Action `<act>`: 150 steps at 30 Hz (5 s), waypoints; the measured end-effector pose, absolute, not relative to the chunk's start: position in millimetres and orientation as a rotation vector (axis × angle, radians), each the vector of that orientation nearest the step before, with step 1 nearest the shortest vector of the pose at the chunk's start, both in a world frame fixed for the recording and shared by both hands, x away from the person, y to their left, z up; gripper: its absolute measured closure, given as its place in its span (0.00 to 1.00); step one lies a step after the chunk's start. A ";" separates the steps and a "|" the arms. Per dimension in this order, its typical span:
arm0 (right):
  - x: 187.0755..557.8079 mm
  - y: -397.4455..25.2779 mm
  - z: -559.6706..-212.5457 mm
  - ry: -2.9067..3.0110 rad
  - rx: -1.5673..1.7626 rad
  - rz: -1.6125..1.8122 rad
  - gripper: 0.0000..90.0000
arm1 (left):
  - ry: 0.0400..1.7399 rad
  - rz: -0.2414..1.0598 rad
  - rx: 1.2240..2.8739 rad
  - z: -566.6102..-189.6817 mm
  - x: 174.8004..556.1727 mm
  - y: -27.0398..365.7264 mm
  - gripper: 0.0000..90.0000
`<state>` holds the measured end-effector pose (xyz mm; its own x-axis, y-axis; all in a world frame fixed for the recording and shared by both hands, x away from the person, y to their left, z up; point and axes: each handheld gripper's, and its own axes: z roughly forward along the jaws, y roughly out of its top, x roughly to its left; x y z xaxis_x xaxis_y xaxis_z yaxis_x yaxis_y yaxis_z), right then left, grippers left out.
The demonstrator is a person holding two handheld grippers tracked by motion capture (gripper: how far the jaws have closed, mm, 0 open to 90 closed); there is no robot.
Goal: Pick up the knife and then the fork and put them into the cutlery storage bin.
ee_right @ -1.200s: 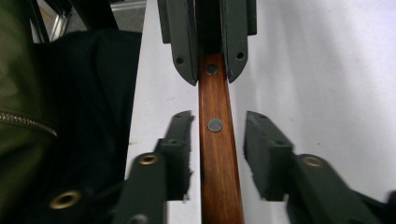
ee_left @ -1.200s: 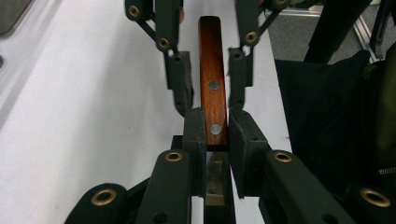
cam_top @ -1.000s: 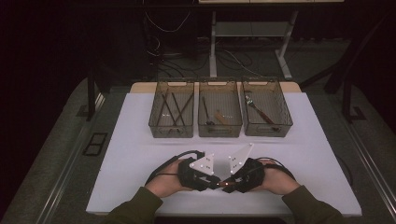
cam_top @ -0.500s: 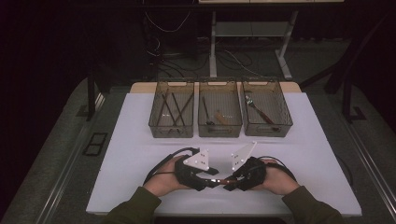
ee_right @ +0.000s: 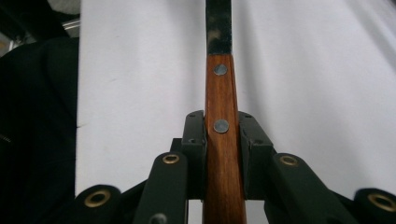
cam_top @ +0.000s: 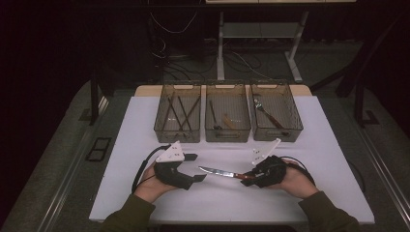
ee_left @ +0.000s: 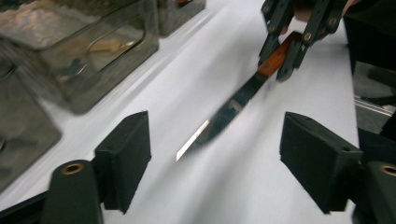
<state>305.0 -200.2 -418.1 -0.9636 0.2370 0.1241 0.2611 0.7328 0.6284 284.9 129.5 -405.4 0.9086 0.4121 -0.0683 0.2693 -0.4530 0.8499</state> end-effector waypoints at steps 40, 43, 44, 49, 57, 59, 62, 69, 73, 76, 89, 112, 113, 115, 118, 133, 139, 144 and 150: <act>333.3 -275.1 -377.7 -2.782 -0.914 -1.282 0.84 | 0.647 0.236 2.081 -438.1 276.9 148.1 0.00; 336.4 -281.9 -373.3 -2.775 -0.956 -1.308 0.84 | 0.645 0.233 2.083 -438.3 276.6 148.0 0.00; 337.3 -284.2 -371.6 -2.769 -0.971 -1.314 0.84 | 0.645 0.232 2.084 -438.4 276.7 147.9 0.00; 342.7 -294.0 -365.4 -2.759 -1.077 -1.341 0.84 | 0.645 0.228 2.084 -438.5 276.4 147.5 0.00; 355.9 -308.3 -356.0 -2.731 -1.204 -1.414 0.84 | 0.644 0.228 2.085 -438.5 276.3 147.2 0.00; 359.2 -311.3 -352.6 -2.717 -1.226 -1.430 0.84 | 0.644 0.227 2.082 -438.6 276.2 147.1 0.00; 365.2 -315.9 -347.5 -2.718 -1.264 -1.445 0.84 | 0.644 0.225 2.086 -438.8 276.5 146.9 0.00; 381.4 -330.3 -335.9 -2.713 -1.385 -1.463 0.84 | 0.644 0.226 2.087 -439.2 276.4 146.4 0.00; 393.1 -337.8 -333.4 -2.718 -1.472 -1.443 0.84 | 0.643 0.226 2.089 -439.3 276.3 146.3 0.00; 402.7 -342.4 -335.0 -2.701 -1.569 -1.435 0.84 | 0.640 0.224 2.098 -440.0 276.5 145.7 0.00; 448.3 -338.3 -365.2 -2.645 -1.831 -1.324 0.84 | 0.637 0.217 2.104 -442.0 275.7 142.7 0.00; 476.1 -308.9 -390.6 -2.690 -1.912 -1.066 0.84 | 0.627 0.216 2.096 -442.7 275.1 141.0 0.00; 476.4 -308.8 -391.0 -2.690 -1.910 -1.064 0.83 | 0.629 0.216 2.094 -442.7 274.9 140.9 0.00; 476.5 -308.9 -391.6 -2.703 -1.900 -1.064 0.78 | 0.628 0.216 2.095 -442.7 275.0 140.9 0.00; 476.4 -311.3 -390.0 -2.691 -1.906 -1.088 0.67 | 0.626 0.216 2.095 -442.7 275.1 141.0 0.00; 451.9 -319.3 -377.3 -2.679 -1.738 -1.287 0.31 | 0.631 0.216 2.097 -442.6 275.8 143.4 0.00; 431.5 -311.3 -382.1 -2.711 -1.659 -1.288 0.23 | 0.631 0.225 2.097 -441.6 275.9 145.3 0.00; 413.1 -306.3 -383.0 -2.732 -1.608 -1.354 0.21 | 0.637 0.230 2.092 -441.2 276.5 147.6 0.00; 390.5 -300.3 -378.1 -2.754 -1.529 -1.455 0.21 | 0.636 0.231 2.087 -440.7 277.2 148.7 0.00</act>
<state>390.5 -300.3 -378.1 -0.5684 0.8161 0.1041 0.5460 0.2795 0.7897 277.2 148.7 -440.7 0.8495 0.5220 -0.0764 0.3509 -0.4510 0.8206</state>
